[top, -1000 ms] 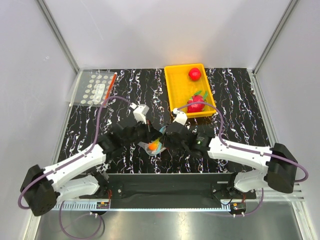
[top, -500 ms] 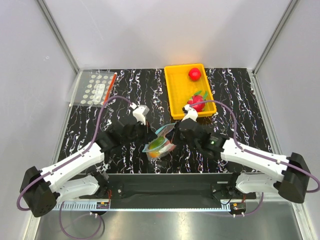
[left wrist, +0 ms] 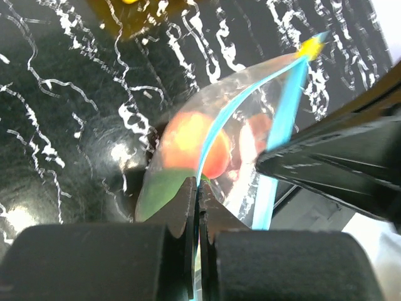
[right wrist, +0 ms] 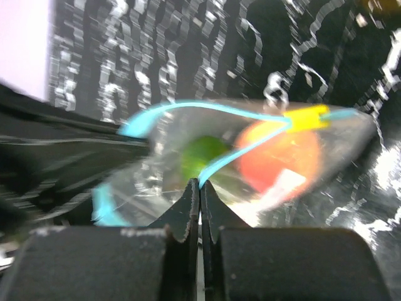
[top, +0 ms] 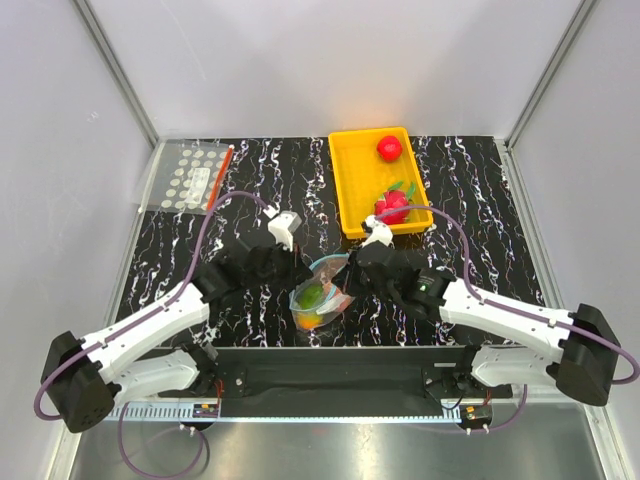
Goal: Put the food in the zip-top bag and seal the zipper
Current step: Adjust the zipper food storage bag at the center of the board, then pick up the fake fruit from the bin.
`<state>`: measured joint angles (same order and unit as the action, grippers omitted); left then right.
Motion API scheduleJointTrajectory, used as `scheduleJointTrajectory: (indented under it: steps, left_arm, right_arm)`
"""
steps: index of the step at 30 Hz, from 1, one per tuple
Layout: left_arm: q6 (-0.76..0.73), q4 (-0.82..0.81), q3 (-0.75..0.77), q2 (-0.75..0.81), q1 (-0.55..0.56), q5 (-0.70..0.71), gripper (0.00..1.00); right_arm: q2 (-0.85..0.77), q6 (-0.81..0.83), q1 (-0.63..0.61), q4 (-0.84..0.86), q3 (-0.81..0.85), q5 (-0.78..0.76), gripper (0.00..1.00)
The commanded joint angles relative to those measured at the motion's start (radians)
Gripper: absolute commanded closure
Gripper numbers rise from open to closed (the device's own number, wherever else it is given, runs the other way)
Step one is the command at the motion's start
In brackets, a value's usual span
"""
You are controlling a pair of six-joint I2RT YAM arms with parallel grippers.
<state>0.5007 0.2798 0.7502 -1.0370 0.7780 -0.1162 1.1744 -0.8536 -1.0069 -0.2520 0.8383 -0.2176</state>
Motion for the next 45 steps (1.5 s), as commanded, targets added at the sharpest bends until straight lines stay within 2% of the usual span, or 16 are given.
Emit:
scheduleJointTrajectory:
  steps: [1,4,7,9,12,14,15,16,17,19,26,29,37,41,45]
  left_arm:
    - [-0.025,-0.01,0.026,0.021,-0.002,0.05,1.0]
    - [-0.039,0.053,0.055,0.043,-0.013,0.148,1.0]
    - [-0.04,0.079,0.061,0.077,-0.022,0.242,1.0]
    - [-0.04,0.081,0.063,0.098,-0.023,0.285,1.0]
    - [-0.042,0.078,0.067,0.114,-0.025,0.302,1.0]
    - [-0.048,0.075,0.071,0.108,-0.025,0.293,1.0]
    - [-0.048,0.068,0.069,0.1,-0.025,0.282,1.0]
    - [-0.044,0.061,0.055,0.092,-0.023,0.273,1.0]
    - [-0.039,0.032,0.045,0.088,-0.025,0.264,1.0]
    - [-0.021,0.004,0.008,0.084,-0.025,0.248,1.0]
    - [-0.016,-0.039,-0.026,0.086,-0.025,0.259,1.0]
    - [-0.016,-0.056,-0.035,0.091,-0.023,0.26,1.0]
    - [-0.013,-0.122,-0.075,0.106,-0.023,0.222,1.0]
    - [-0.008,-0.149,-0.104,0.107,-0.025,0.204,1.0]
    - [-0.013,-0.169,-0.126,0.109,-0.023,0.194,1.0]
  right_arm:
    - [0.022,-0.013,0.005,0.028,-0.025,0.011,1.0]
    - [0.021,-0.025,0.007,-0.004,-0.025,-0.012,0.94]
    - [0.019,-0.027,0.007,-0.029,-0.025,-0.029,0.81]
    - [0.013,-0.021,0.007,-0.03,-0.025,-0.02,0.79]
    - [0.001,-0.004,0.005,-0.047,-0.007,-0.029,0.73]
    - [-0.005,0.013,0.005,-0.064,0.013,-0.043,0.64]
    - [-0.007,0.021,0.005,-0.072,0.022,-0.057,0.55]
    - [-0.005,0.037,0.005,-0.084,0.045,-0.065,0.3]
    - [-0.004,0.042,0.007,-0.116,0.057,-0.08,0.28]
    - [0.008,0.071,0.017,-0.144,0.093,-0.124,0.28]
    - [0.082,0.217,0.229,-0.199,0.222,-0.078,0.27]
    - [0.161,0.275,0.347,-0.202,0.304,-0.046,0.19]
    - [0.434,0.317,0.603,-0.119,0.533,0.017,0.0]
    - [0.6,0.341,0.663,-0.121,0.7,-0.003,0.0]
    - [0.83,0.375,0.694,-0.171,0.966,-0.071,0.0]
